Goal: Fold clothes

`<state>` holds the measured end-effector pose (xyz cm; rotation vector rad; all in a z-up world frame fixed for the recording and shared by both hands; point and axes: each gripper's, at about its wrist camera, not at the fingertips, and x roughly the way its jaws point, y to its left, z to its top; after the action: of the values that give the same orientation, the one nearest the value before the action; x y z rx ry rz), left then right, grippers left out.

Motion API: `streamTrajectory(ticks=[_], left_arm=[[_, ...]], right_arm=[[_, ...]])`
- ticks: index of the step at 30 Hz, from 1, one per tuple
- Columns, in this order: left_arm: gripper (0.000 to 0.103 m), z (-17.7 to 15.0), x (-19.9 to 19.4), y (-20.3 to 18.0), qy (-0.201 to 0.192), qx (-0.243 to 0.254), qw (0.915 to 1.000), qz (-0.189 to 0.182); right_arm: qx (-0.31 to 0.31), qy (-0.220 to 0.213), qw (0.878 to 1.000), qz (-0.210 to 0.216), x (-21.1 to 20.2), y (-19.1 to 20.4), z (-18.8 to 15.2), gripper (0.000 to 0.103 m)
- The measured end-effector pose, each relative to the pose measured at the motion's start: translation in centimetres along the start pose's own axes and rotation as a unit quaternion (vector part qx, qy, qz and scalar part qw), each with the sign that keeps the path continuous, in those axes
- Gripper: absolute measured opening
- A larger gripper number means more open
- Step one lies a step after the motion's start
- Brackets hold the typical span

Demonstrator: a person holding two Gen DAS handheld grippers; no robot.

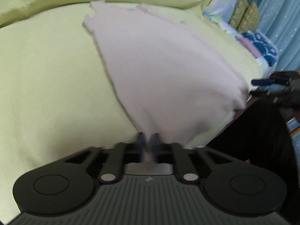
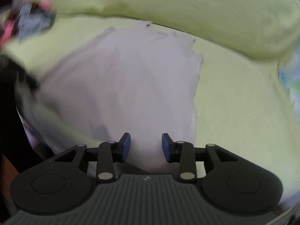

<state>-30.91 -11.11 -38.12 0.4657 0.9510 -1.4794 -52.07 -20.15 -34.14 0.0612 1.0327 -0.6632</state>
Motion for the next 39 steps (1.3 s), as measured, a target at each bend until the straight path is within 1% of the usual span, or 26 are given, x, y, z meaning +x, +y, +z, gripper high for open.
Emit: streamTrajectory(ticks=[2, 4, 5, 9, 10, 11, 12, 15, 17, 19, 20, 21, 23, 24, 26, 28, 31, 34, 36, 39], left_arm=[[0.000, 0.7, -0.2, -0.4, -0.012, 0.004, 0.9999, 0.000], [0.000, 1.8, -0.5, -1.0, -0.024, 0.008, 0.9996, -0.011], [0.000, 2.2, -0.7, -1.2, -0.029, 0.008, 0.9994, -0.016], [0.000, 3.5, -1.0, -1.8, -0.035, 0.019, 0.9990, -0.020], [0.000, 3.7, -1.1, -1.9, -0.035, 0.020, 0.9990, -0.019], [0.000, 3.8, -1.2, -1.9, -0.036, 0.019, 0.9990, -0.019], [0.000, 3.8, -1.5, -1.8, -0.036, 0.018, 0.9990, -0.019], [0.000, 3.7, -2.1, -1.5, -0.033, 0.017, 0.9992, -0.011], [0.000, 3.2, -2.6, -1.1, -0.027, 0.018, 0.9995, -0.002], [0.000, 2.6, -2.8, -1.0, -0.015, 0.025, 0.9995, 0.015], [0.000, 2.2, -2.8, -0.9, -0.009, 0.028, 0.9993, 0.024], [0.000, 1.6, -2.8, -1.0, 0.004, 0.038, 0.9986, 0.037], [0.000, 0.8, -2.6, -0.9, 0.019, 0.045, 0.9978, 0.044], [0.000, 0.4, -2.6, -0.8, 0.030, 0.051, 0.9972, 0.046], [0.000, -0.1, -2.6, -0.8, 0.039, 0.060, 0.9962, 0.050], [0.001, -0.1, -2.8, -0.6, 0.041, 0.064, 0.9958, 0.051], [0.003, 0.6, -3.8, 0.1, 0.026, 0.062, 0.9959, 0.060], [0.009, 1.9, -4.3, 1.0, 0.002, 0.066, 0.9951, 0.073], [0.034, 3.4, -4.4, 1.5, -0.021, 0.072, 0.9938, 0.082], [0.036, 5.3, -3.8, 2.0, -0.046, 0.075, 0.9927, 0.082]], right_arm=[[-0.048, 0.005, 0.999, -0.015, 0.3, 1.1, -0.4, 0.035], [-0.104, 0.012, 0.994, -0.032, 0.3, 2.4, -1.3, 0.041], [-0.119, 0.015, 0.992, -0.038, 0.4, 2.8, -1.5, 0.042], [-0.195, 0.023, 0.978, -0.072, 1.0, 4.4, -3.1, 0.046], [-0.224, 0.026, 0.970, -0.086, 1.5, 5.0, -3.6, 0.048], [-0.233, 0.028, 0.968, -0.090, 1.7, 5.1, -3.7, 0.050], [-0.255, 0.030, 0.961, -0.098, 2.2, 5.4, -4.0, 0.051], [-0.273, 0.029, 0.957, -0.095, 3.0, 5.5, -4.1, 0.051], [-0.274, 0.027, 0.956, -0.096, 3.2, 5.2, -3.9, 0.050], [-0.274, 0.021, 0.956, -0.100, 3.1, 4.6, -3.8, 0.047], [-0.270, 0.018, 0.957, -0.102, 3.0, 4.2, -3.7, 0.047], [-0.256, 0.012, 0.961, -0.105, 2.8, 3.5, -3.5, 0.047], [-0.239, 0.012, 0.965, -0.111, 2.2, 2.7, -3.2, 0.049], [-0.230, 0.020, 0.966, -0.114, 2.0, 2.3, -3.1, 0.049], [-0.227, 0.028, 0.967, -0.115, 1.4, 1.7, -3.4, 0.051], [-0.219, 0.032, 0.969, -0.113, 0.9, 1.3, -3.4, 0.053], [-0.200, 0.033, 0.973, -0.109, 0.0, 0.9, -3.0, 0.055], [-0.164, 0.014, 0.980, -0.109, -1.5, -0.1, -2.1, 0.057], [-0.131, -0.008, 0.985, -0.115, -2.7, -1.0, -1.2, 0.058], [-0.075, -0.037, 0.989, -0.120, -4.3, -2.7, 0.3, 0.060]])
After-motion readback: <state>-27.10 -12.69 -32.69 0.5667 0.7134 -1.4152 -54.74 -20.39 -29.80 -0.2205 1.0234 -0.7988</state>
